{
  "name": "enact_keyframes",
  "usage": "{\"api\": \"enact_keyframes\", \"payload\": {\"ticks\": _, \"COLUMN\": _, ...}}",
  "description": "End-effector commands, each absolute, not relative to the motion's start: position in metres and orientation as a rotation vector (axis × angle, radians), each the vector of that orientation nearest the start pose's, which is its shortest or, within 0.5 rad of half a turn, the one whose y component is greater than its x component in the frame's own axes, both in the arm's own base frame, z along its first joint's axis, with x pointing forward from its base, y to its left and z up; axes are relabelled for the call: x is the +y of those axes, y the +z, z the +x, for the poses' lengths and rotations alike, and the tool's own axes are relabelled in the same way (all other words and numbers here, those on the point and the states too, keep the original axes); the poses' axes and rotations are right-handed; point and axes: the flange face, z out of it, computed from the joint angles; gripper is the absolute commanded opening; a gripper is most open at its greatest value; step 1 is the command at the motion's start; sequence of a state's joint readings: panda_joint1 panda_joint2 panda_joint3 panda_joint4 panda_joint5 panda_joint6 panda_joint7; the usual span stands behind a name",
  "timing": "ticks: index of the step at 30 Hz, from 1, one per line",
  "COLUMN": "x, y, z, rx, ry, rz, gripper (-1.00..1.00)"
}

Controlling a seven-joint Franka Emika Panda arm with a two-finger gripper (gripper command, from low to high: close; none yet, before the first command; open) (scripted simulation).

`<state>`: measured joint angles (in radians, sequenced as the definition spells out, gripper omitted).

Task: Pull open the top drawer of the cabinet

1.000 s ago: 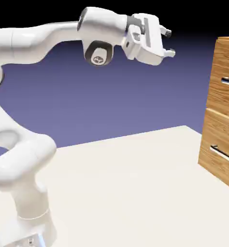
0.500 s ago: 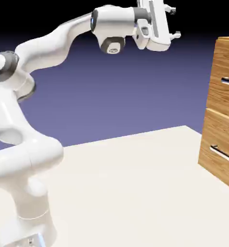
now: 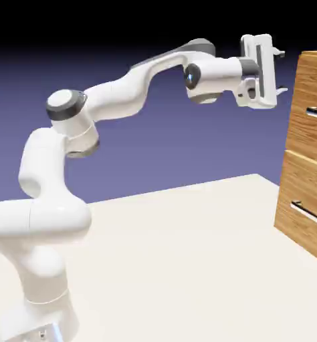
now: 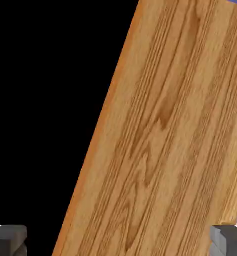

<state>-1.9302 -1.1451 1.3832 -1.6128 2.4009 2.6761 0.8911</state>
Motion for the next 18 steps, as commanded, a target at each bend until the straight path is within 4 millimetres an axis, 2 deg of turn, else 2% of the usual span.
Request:
{"api": "enact_keyframes", "payload": {"ticks": 1, "x": 0.038, "y": 0.587, "z": 0.657, "rx": 1.441, "ry": -0.788, "rz": -0.749, "gripper": 0.0}}
{"api": "enact_keyframes", "payload": {"ticks": 6, "x": 0.001, "y": 0.514, "z": 0.707, "rx": 1.479, "ry": -0.626, "rz": -0.626, "gripper": 0.0}}
{"api": "enact_keyframes", "payload": {"ticks": 7, "x": -0.003, "y": 0.509, "z": 0.71, "rx": 1.482, "ry": -0.613, "rz": -0.615, "gripper": 0.0}}
{"api": "enact_keyframes", "payload": {"ticks": 8, "x": -0.003, "y": 0.509, "z": 0.71, "rx": 1.482, "ry": -0.613, "rz": -0.615, "gripper": 0.0}}
{"api": "enact_keyframes", "payload": {"ticks": 17, "x": -0.003, "y": 0.509, "z": 0.76, "rx": 1.482, "ry": -0.613, "rz": -0.615, "gripper": 0.0}}
{"api": "enact_keyframes", "payload": {"ticks": 18, "x": -0.003, "y": 0.509, "z": 0.76, "rx": 1.482, "ry": -0.613, "rz": -0.615, "gripper": -1.0}}
